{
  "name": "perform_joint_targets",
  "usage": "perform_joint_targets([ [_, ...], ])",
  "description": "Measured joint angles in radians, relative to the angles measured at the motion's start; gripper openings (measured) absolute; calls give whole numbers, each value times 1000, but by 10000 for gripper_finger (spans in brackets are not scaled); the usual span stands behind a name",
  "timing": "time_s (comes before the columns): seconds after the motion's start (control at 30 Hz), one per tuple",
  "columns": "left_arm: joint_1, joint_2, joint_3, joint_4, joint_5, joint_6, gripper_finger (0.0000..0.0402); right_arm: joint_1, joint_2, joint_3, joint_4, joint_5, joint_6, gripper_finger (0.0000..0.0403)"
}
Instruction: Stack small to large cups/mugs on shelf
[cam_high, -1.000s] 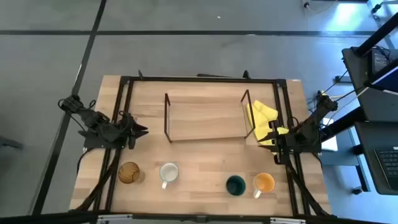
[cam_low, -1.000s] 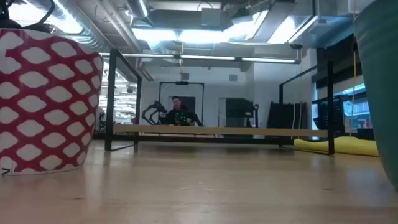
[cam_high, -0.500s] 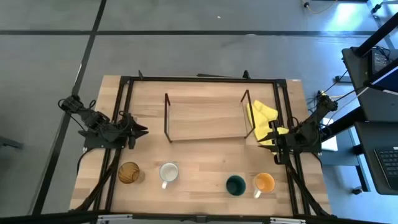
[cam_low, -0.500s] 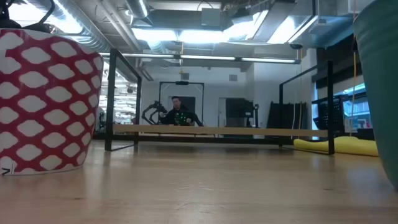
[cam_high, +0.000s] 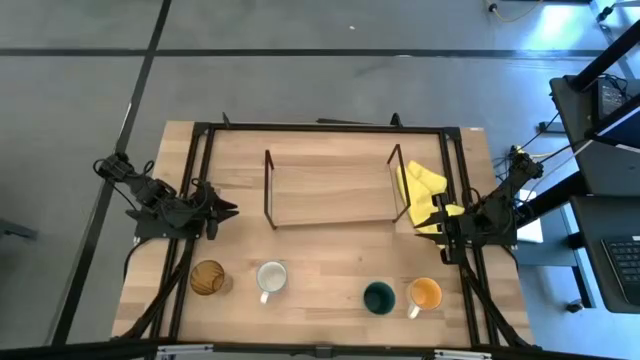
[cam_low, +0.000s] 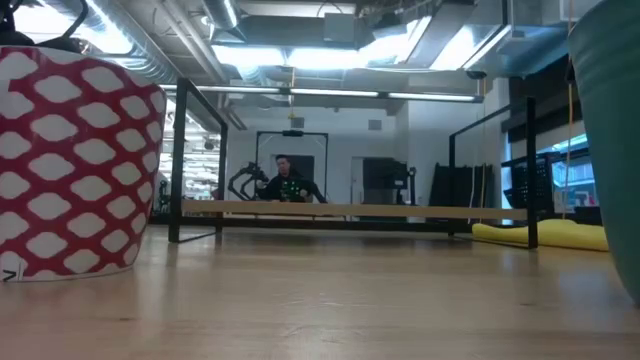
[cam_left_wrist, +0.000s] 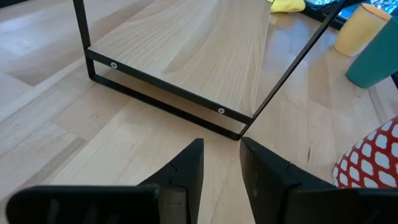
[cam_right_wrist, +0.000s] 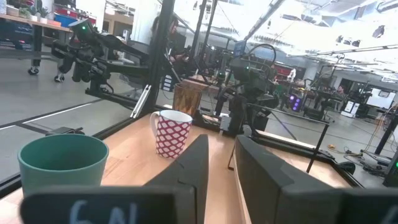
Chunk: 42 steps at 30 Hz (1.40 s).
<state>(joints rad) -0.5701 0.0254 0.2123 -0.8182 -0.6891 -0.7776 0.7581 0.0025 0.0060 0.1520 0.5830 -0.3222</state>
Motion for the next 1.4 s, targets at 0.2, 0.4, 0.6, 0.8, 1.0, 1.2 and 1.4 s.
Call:
perform_joint_targets([
  [0.2, 0, 0, 0, 0, 0, 0, 98, 0, 0, 0, 0, 0, 0, 83],
  [0.4, 0, 0, 0, 0, 0, 0, 99, 0, 0, 0, 0, 0, -6, 83],
  [0.6, 1, 0, 0, 0, 0, 0, 98, 0, 0, 0, 0, 0, 3, 83],
  [0.8, 1, 0, 0, 0, 0, 0, 98, 0, 0, 0, 0, 0, 3, 83],
  [1.0, 1, 0, 0, 0, 0, 0, 98, 0, 0, 0, 0, 0, 3, 83],
  [1.2, 1, 0, 0, 0, 0, 0, 98, 0, 0, 0, 15, -12, -15, 83],
  [1.4, 0, 0, 0, 0, 0, 0, 98, 0, 0, 0, 212, -195, -127, 83],
])
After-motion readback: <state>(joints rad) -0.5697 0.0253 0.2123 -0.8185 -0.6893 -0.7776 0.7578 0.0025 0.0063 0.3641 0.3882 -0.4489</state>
